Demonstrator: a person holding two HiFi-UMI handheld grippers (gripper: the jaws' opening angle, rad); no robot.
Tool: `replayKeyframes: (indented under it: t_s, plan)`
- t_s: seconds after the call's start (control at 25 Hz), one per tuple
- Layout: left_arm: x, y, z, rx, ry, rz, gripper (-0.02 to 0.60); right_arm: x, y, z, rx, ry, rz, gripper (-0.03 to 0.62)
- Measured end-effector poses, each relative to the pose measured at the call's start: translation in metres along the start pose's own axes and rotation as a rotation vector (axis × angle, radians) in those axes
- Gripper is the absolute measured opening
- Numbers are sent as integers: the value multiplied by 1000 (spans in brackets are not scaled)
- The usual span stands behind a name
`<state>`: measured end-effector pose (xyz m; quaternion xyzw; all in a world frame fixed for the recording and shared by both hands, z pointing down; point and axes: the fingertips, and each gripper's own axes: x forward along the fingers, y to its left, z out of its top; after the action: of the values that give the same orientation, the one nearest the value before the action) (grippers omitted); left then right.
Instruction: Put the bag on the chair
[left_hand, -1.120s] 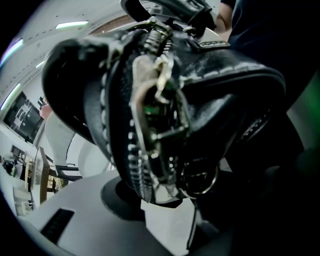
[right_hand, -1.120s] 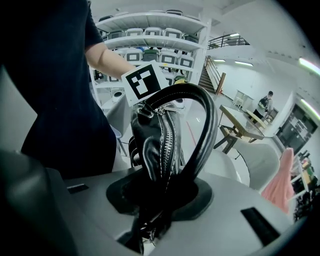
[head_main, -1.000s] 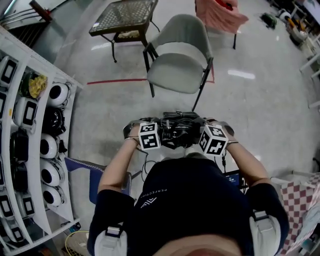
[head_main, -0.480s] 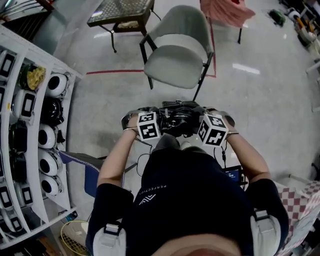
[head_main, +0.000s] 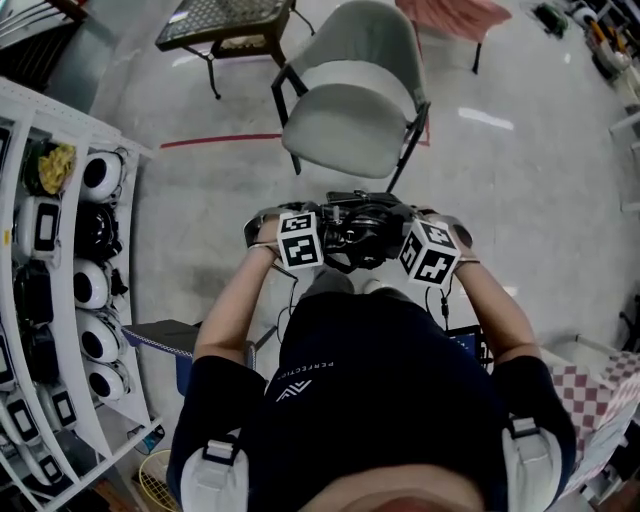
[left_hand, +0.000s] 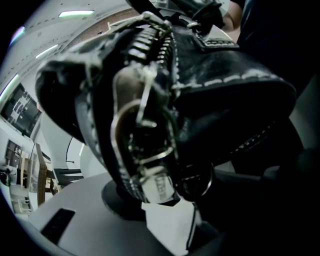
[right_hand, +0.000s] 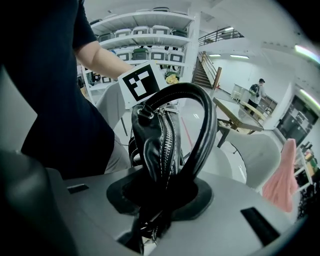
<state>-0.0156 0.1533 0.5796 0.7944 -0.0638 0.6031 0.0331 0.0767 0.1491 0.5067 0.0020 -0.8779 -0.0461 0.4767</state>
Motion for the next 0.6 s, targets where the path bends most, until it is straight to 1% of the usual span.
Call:
replayKeyframes:
  t_s: [0.6]
  plan:
    - [-16, 126, -49, 95, -10, 13, 221, 39, -108, 50, 82, 23, -75, 112]
